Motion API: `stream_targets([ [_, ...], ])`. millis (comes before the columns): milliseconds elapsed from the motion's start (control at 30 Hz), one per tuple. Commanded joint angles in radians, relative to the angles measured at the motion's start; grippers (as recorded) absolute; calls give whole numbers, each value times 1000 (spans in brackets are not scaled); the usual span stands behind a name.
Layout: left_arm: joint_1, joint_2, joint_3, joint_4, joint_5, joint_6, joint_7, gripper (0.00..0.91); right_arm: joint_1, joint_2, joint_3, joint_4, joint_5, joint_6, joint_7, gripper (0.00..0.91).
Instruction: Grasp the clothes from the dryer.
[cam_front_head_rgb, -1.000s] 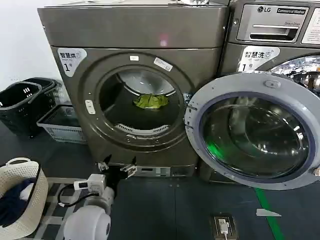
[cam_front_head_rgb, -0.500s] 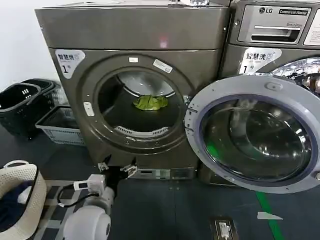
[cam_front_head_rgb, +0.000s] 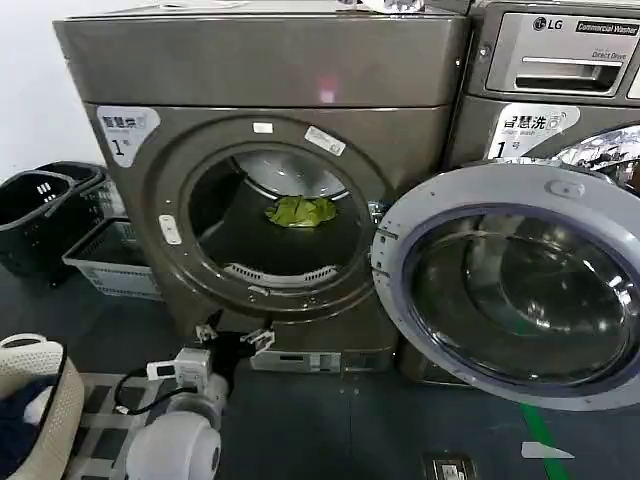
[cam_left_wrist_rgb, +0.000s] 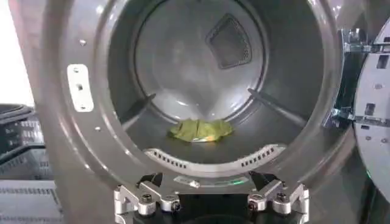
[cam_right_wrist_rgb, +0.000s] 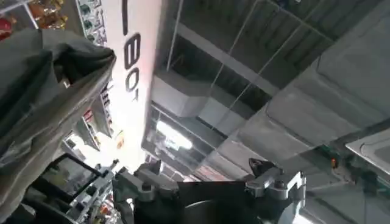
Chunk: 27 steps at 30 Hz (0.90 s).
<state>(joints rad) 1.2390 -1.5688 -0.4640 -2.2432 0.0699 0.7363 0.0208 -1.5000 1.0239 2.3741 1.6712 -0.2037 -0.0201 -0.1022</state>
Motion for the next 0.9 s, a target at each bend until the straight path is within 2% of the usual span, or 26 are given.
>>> stream_targets([
  [33,0,1,1,2,1,49,1,907,0,0,0,1,1,0,1,907],
  [900,-5,-3,7,9,0,49,5,907,-6,-3,29,-14,6,2,1,907],
])
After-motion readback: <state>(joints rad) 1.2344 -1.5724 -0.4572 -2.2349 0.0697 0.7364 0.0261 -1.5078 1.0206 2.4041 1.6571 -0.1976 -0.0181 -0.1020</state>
